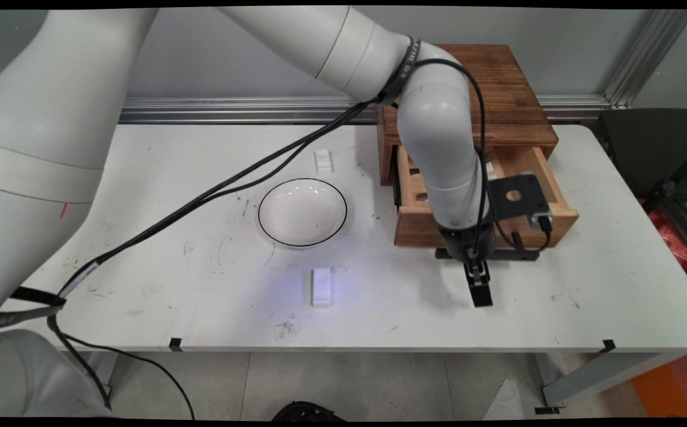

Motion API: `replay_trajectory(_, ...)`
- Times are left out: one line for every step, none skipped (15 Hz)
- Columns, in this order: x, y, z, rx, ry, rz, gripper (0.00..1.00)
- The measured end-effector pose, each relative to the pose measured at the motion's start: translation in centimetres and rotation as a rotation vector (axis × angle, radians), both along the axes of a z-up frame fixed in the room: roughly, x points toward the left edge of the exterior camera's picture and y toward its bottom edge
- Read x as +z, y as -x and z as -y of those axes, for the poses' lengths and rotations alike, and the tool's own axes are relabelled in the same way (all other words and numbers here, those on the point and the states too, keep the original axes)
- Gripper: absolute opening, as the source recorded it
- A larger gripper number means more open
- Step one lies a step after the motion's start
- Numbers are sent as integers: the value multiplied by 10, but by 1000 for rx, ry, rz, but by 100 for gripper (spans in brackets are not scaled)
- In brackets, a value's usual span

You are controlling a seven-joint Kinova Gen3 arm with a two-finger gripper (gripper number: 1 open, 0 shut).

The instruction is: Open the drawer

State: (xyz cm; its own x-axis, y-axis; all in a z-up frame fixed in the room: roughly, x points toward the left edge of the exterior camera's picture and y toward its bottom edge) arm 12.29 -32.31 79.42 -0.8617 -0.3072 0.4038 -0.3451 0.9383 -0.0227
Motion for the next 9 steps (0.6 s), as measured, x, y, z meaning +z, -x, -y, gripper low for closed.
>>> replay_trajectory(1, 3, -7, -2, -5, -2, 100)
replay_trajectory(2, 5, -14, -1, -8, -3, 100)
replay_trajectory(4, 9, -22, 1, -13, -5, 100)
replay_trajectory(4, 11, -27, 4, -16, -6, 100)
replay_trajectory(5, 13, -33, 8, -19, -7, 100)
replay_trajectory(6, 16, -40, 15, -23, -8, 100)
replay_trajectory(6, 18, -45, 22, -26, -8, 100)
replay_trajectory(6, 20, -50, 29, -29, -9, 100)
replay_trajectory(6, 23, -56, 37, -34, -9, 100)
